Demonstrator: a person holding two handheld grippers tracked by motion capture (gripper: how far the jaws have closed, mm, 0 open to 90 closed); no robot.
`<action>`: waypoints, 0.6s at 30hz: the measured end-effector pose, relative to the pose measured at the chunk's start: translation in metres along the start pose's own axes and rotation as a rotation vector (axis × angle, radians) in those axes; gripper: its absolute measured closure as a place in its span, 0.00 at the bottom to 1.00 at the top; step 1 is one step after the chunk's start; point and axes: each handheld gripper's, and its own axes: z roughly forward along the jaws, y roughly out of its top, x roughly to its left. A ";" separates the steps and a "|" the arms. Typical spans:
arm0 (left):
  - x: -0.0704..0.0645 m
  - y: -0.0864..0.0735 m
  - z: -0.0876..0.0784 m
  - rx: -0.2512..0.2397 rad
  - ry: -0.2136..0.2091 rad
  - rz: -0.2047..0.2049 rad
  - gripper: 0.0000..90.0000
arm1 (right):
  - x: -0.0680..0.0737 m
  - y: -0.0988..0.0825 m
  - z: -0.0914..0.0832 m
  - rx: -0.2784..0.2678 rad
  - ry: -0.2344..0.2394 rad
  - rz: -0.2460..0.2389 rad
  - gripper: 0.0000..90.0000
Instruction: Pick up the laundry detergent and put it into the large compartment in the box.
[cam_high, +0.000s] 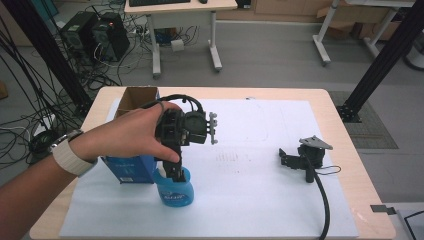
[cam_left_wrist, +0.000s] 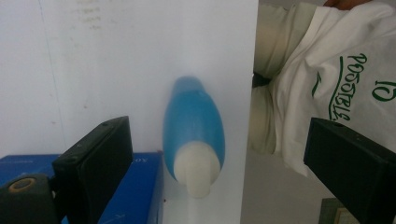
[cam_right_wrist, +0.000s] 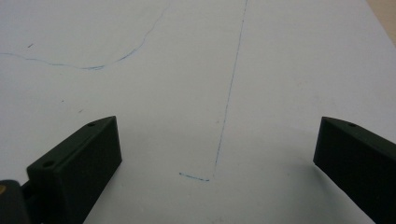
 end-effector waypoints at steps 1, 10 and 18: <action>0.000 -0.003 0.001 -0.001 -0.005 -0.002 0.09 | 0.000 0.000 0.000 0.000 0.000 0.000 0.00; 0.003 -0.019 0.015 -0.004 -0.014 -0.030 0.09 | 0.000 0.000 0.000 0.001 0.001 -0.002 0.00; 0.005 -0.022 0.034 0.015 -0.024 -0.038 0.09 | 0.000 0.000 0.000 0.000 0.000 -0.001 0.00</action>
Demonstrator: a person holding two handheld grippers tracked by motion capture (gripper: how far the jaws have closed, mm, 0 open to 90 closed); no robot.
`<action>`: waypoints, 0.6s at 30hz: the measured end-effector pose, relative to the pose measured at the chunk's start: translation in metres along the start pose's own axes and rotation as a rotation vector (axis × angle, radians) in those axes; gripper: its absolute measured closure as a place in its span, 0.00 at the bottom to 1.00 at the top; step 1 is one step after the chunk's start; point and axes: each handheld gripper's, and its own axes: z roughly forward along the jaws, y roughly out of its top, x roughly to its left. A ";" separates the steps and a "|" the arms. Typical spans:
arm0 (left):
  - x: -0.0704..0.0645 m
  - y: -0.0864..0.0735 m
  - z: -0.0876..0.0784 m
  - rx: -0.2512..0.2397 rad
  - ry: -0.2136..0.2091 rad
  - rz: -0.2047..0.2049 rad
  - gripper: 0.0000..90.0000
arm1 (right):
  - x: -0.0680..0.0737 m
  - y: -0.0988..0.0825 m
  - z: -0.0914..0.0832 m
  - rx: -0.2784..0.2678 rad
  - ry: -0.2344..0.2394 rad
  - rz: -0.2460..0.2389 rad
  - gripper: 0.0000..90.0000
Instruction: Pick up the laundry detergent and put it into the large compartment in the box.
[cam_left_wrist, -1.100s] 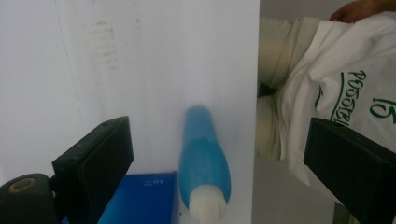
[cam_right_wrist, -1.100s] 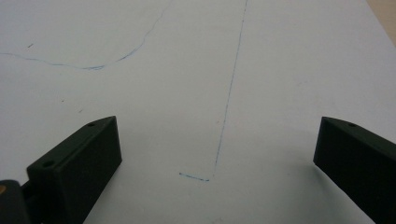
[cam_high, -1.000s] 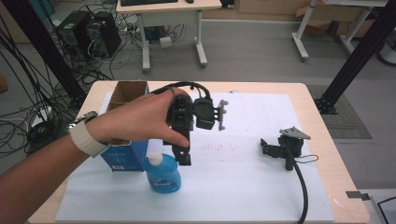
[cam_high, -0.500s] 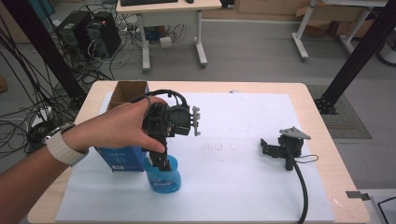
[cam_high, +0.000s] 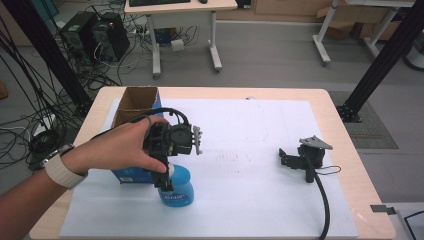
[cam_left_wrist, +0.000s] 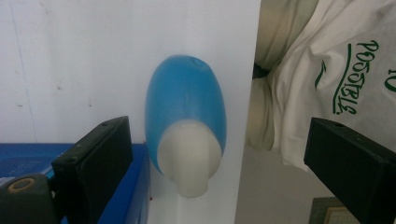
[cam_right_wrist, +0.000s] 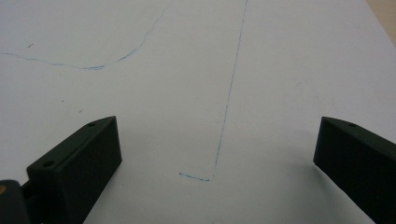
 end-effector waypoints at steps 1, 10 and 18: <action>-0.001 0.000 0.003 0.002 0.005 -0.005 0.09 | 0.000 0.000 0.000 0.000 0.000 0.000 0.00; 0.001 -0.003 0.028 0.011 0.031 0.000 0.10 | 0.000 0.000 0.000 0.000 0.000 0.000 0.00; 0.002 0.002 0.043 0.042 0.035 0.002 0.11 | 0.000 0.000 0.000 0.000 0.000 -0.002 0.00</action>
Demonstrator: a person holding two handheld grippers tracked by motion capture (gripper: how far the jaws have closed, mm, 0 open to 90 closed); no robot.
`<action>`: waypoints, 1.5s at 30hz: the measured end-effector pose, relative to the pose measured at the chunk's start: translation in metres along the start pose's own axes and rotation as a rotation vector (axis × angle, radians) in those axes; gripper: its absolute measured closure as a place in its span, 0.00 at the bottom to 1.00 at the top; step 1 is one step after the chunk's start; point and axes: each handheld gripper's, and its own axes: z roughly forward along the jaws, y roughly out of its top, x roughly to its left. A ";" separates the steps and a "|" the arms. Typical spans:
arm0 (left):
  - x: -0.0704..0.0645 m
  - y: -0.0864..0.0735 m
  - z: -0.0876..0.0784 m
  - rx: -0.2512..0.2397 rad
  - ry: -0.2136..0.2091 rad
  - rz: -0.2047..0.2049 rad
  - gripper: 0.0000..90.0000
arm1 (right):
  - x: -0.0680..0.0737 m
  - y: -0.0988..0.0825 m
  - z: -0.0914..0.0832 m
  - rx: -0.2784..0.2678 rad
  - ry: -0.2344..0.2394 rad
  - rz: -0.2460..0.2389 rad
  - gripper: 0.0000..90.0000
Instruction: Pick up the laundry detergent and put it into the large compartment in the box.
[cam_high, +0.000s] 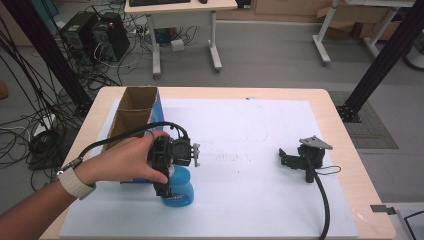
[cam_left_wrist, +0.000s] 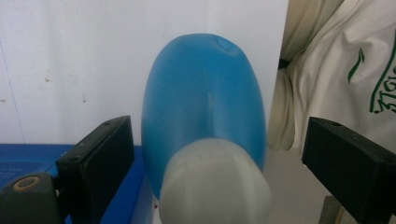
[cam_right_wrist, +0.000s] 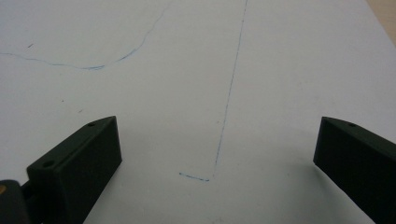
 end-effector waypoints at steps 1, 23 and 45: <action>0.000 0.000 0.002 -0.002 0.000 0.000 0.11 | 0.000 0.000 0.000 0.000 0.000 0.000 0.00; -0.002 0.002 0.016 0.004 0.036 -0.020 0.27 | 0.000 0.000 0.000 -0.002 -0.001 0.002 0.00; 0.004 0.004 0.000 -0.006 -0.020 -0.078 0.42 | 0.000 0.000 0.000 0.000 0.000 0.000 0.00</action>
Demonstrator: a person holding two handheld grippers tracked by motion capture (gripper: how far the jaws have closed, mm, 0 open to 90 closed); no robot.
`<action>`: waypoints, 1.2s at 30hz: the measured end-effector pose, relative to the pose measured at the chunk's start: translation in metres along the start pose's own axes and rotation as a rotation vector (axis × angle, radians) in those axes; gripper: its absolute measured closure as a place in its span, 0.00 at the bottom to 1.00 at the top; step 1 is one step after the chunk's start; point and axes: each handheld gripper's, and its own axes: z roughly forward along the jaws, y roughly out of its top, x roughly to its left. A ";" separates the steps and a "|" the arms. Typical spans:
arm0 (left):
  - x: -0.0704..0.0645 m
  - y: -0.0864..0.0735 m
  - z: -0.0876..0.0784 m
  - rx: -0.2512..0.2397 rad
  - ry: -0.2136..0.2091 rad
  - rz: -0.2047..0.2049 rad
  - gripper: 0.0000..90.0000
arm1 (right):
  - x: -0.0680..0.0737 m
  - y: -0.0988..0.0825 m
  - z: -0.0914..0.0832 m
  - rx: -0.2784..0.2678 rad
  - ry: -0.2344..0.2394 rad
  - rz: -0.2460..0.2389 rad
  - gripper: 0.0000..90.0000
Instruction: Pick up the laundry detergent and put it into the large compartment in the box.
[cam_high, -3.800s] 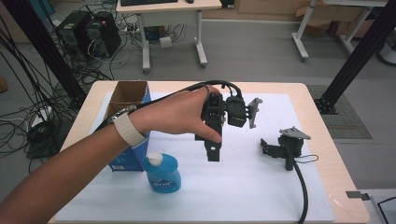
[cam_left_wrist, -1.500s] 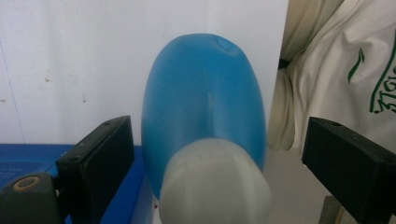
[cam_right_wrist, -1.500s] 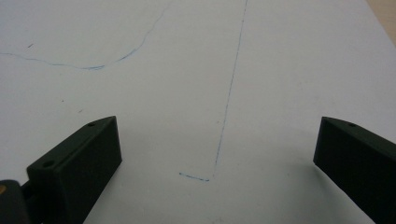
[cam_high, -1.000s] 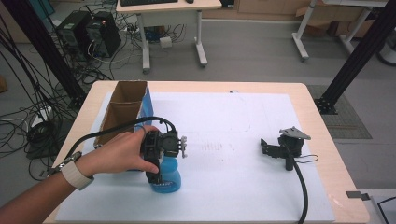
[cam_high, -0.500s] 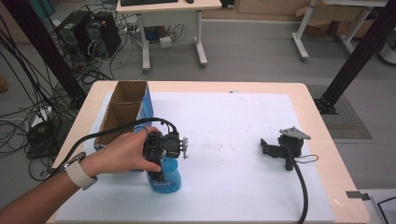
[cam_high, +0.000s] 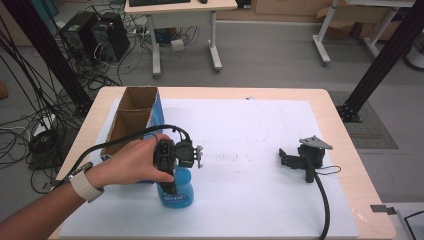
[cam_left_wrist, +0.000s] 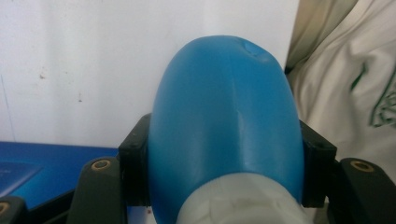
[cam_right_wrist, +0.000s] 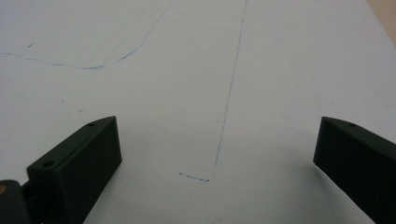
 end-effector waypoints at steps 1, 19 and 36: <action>0.003 0.000 -0.006 -0.001 -0.018 -0.034 0.42 | 0.000 0.000 0.000 0.000 0.000 0.000 0.00; 0.011 -0.025 -0.087 -0.016 -0.006 -0.402 0.42 | 0.000 0.000 0.000 0.000 0.000 0.002 0.00; 0.008 -0.045 -0.162 -0.068 -0.014 -0.602 0.42 | 0.000 0.000 0.000 0.001 0.000 0.003 0.00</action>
